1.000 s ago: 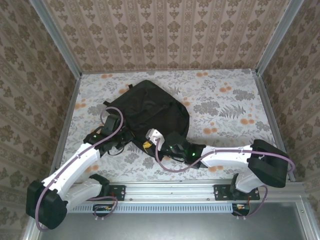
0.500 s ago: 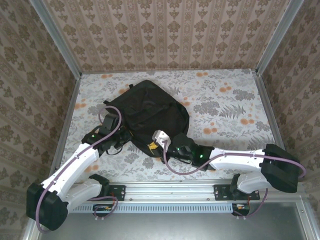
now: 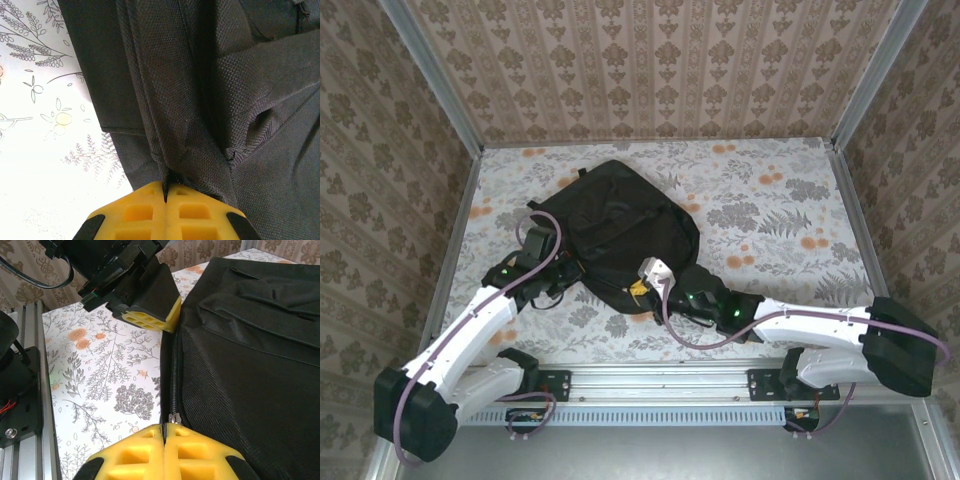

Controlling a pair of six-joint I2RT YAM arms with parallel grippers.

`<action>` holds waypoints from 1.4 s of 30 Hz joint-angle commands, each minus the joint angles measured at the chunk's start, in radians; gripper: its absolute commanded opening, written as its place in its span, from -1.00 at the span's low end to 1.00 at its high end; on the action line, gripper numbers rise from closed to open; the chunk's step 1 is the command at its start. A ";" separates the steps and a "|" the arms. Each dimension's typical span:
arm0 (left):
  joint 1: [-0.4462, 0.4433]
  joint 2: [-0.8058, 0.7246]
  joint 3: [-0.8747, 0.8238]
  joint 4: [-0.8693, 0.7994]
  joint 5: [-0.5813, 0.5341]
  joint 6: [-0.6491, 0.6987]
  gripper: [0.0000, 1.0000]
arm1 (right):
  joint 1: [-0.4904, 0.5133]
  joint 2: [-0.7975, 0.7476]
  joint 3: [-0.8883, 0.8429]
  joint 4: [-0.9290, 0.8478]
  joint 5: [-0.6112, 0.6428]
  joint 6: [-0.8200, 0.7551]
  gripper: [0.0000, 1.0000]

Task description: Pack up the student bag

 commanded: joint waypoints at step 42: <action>0.042 -0.171 -0.035 -0.152 0.144 -0.111 -0.08 | 0.047 0.320 0.271 0.224 -0.144 0.261 -1.00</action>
